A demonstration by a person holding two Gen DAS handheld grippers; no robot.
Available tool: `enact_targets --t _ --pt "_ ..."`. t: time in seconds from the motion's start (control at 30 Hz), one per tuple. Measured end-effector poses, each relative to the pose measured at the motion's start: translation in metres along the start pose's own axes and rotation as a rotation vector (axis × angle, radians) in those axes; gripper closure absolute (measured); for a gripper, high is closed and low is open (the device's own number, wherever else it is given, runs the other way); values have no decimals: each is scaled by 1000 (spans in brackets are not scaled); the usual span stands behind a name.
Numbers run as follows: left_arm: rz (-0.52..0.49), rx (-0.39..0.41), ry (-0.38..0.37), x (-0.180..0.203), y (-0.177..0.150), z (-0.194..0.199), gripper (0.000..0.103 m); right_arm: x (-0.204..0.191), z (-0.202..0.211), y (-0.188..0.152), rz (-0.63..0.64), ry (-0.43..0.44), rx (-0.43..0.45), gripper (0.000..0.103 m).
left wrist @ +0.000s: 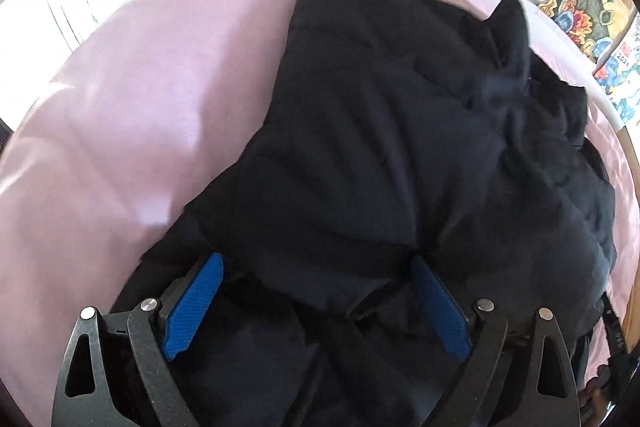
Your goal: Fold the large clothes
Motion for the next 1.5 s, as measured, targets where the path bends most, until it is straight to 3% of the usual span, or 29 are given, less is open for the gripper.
enact_targets --t 0.13,0.2,0.23,0.33,0.4,0.57,0.8,0.93,1.07,1.13,1.27,1.3,1.37,1.43,1.47,1.5 --pt "-100 39 -80 26 -10 44 9 14 35 18 -87 106 36 69" --pt "-173 24 -106 40 -15 56 9 10 46 24 -82 180 19 43" --pt "-194 14 -112 43 -17 58 8 5 48 24 -67 219 3 37" --pt "-239 -68 -156 59 -17 52 8 -12 50 17 -26 285 -55 30" --pt "-236 -101 -176 66 -16 46 8 -17 46 11 0 271 -107 22" --pt "-239 26 -186 75 14 46 8 -35 46 20 57 244 -143 21" --pt "-277 154 -204 118 97 12 8 -97 26 90 226 317 -93 21" --pt "-305 231 -167 134 138 -4 8 -137 -7 126 221 330 -95 21" --pt "-320 247 -197 144 163 -21 8 -175 -52 165 102 367 -112 22" --pt "-292 252 -218 145 175 -31 8 -187 -71 176 19 373 -123 27" --pt "-175 252 -308 147 195 -50 9 -205 -99 167 -105 376 -178 72" --pt "-145 253 -325 148 198 -53 9 -206 -98 163 -105 372 -167 74" --pt "-86 241 -363 151 199 -64 12 -208 -85 159 -70 384 -112 79" --pt "-68 208 -366 158 197 -77 28 -205 -72 157 -38 410 -77 81" --pt "-72 195 -363 160 194 -79 40 -204 -65 155 -22 416 -67 82" --pt "-83 189 -362 162 191 -80 75 -203 -56 153 1 413 -58 83"
Point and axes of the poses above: each gripper's, at about its wrist camera, not at the fingertips, and z roughly against the way its jaws point, x to its right, y to its top, the point moved 6 cm from there along -z, roughly the way its jaws point, and after that the axes turned 13 degrees about -y, right-handed, at the moved point
